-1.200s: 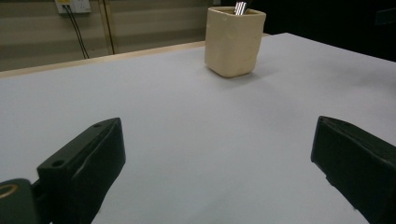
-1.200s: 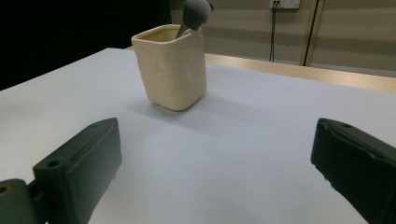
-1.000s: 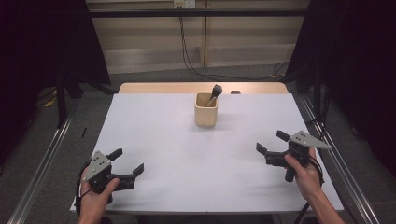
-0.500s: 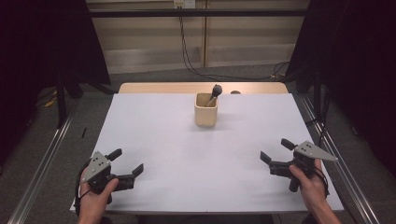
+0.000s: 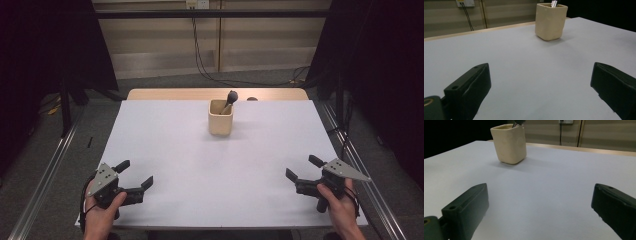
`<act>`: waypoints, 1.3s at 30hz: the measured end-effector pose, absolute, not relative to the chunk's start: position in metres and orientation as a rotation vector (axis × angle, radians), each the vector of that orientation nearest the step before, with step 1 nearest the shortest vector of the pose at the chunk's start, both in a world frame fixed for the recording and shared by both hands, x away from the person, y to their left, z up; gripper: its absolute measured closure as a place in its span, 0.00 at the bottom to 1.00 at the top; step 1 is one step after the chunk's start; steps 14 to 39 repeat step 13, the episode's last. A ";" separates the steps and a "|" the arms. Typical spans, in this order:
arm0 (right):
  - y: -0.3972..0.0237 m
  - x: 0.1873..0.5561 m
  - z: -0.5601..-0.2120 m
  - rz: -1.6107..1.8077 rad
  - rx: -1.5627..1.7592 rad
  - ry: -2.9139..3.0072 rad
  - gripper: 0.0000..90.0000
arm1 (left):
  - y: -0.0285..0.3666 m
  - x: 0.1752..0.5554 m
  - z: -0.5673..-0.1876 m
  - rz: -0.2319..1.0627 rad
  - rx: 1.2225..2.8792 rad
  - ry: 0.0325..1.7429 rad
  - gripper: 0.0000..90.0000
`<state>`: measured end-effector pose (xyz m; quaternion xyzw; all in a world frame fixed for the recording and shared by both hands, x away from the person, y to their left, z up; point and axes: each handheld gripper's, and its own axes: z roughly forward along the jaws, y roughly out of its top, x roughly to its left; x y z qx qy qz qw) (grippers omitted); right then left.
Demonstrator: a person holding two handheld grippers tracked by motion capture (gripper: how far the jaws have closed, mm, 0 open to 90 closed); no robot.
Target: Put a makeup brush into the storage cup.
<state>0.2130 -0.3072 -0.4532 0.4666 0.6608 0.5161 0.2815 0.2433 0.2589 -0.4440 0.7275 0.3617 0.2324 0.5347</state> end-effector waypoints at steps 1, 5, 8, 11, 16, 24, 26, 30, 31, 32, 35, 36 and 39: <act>-0.308 0.212 -0.453 1.384 1.251 1.769 0.01 | 0.259 0.243 -0.444 0.551 1.726 0.863 0.03; -0.309 0.208 -0.455 1.388 1.244 1.772 0.01 | 0.260 0.243 -0.443 0.553 1.729 0.858 0.03; -0.312 0.209 -0.455 1.399 1.254 1.776 0.01 | 0.260 0.243 -0.443 0.555 1.727 0.860 0.03; -0.311 0.209 -0.455 1.400 1.253 1.775 0.01 | 0.261 0.243 -0.443 0.555 1.724 0.866 0.03; -0.311 0.210 -0.456 1.396 1.250 1.781 0.01 | 0.260 0.244 -0.444 0.556 1.725 0.866 0.03; -0.311 0.210 -0.456 1.396 1.250 1.781 0.01 | 0.260 0.244 -0.444 0.556 1.725 0.866 0.03; -0.311 0.210 -0.456 1.396 1.250 1.781 0.01 | 0.260 0.244 -0.444 0.556 1.725 0.866 0.03; -0.311 0.210 -0.456 1.396 1.250 1.781 0.01 | 0.260 0.244 -0.444 0.556 1.725 0.866 0.03; -0.311 0.210 -0.456 1.396 1.250 1.781 0.01 | 0.260 0.244 -0.444 0.556 1.725 0.866 0.03; -0.311 0.210 -0.456 1.396 1.250 1.781 0.01 | 0.260 0.244 -0.444 0.556 1.725 0.866 0.03; -0.311 0.210 -0.456 1.396 1.250 1.781 0.01 | 0.260 0.244 -0.444 0.556 1.725 0.866 0.03; -0.311 0.210 -0.456 1.396 1.250 1.781 0.01 | 0.260 0.244 -0.444 0.556 1.725 0.866 0.03; -0.311 0.210 -0.456 1.396 1.250 1.781 0.01 | 0.260 0.244 -0.444 0.556 1.725 0.866 0.03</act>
